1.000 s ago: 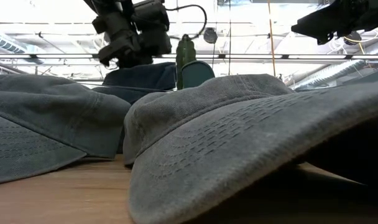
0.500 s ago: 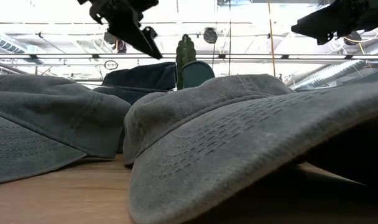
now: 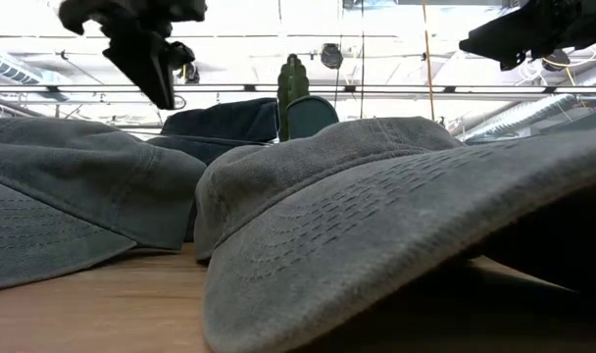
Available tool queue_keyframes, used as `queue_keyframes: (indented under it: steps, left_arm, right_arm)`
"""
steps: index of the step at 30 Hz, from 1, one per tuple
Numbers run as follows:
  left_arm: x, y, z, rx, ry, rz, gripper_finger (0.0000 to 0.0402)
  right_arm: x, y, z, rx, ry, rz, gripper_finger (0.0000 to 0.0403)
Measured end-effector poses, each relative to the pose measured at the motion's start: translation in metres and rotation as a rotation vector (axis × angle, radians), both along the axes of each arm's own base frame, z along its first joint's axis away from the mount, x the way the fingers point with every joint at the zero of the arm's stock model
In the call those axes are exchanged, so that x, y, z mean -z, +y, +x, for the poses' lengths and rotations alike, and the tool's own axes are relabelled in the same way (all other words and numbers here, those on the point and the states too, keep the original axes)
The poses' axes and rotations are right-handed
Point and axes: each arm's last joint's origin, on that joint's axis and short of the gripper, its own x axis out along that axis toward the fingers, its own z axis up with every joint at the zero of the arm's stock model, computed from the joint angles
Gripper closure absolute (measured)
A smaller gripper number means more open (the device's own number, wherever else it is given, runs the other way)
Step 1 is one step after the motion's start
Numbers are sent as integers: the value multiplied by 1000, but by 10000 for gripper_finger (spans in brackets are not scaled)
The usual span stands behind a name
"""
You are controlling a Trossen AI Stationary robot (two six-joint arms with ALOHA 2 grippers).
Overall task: Pick & Place hat
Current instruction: Put the blue cap into the transparent bin
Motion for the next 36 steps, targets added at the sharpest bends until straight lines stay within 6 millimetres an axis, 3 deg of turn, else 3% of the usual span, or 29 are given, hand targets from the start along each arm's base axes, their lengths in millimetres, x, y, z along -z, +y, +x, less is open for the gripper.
queue_keyframes:
  steps: [1,3,7,16,24,31,36]
  left_arm:
    - [0,-3,1,15,-6,0,368]
    - [-1,-6,3,10,-33,-3,387]
    - [5,-6,7,-74,-18,46,394]
    - [27,-5,25,-47,50,-29,396]
    - [59,7,44,-28,177,-69,396]
    - [83,18,58,176,238,-117,392]
    - [88,16,61,414,227,-133,397]
  right_arm:
    - [0,0,0,0,0,0,248]
    - [0,0,0,0,0,0,248]
    - [0,0,0,0,0,0,248]
    - [0,0,0,0,0,0,248]
    - [0,0,0,0,0,0,248]
    - [0,0,0,0,0,0,248]
    - [0,0,0,0,0,0,248]
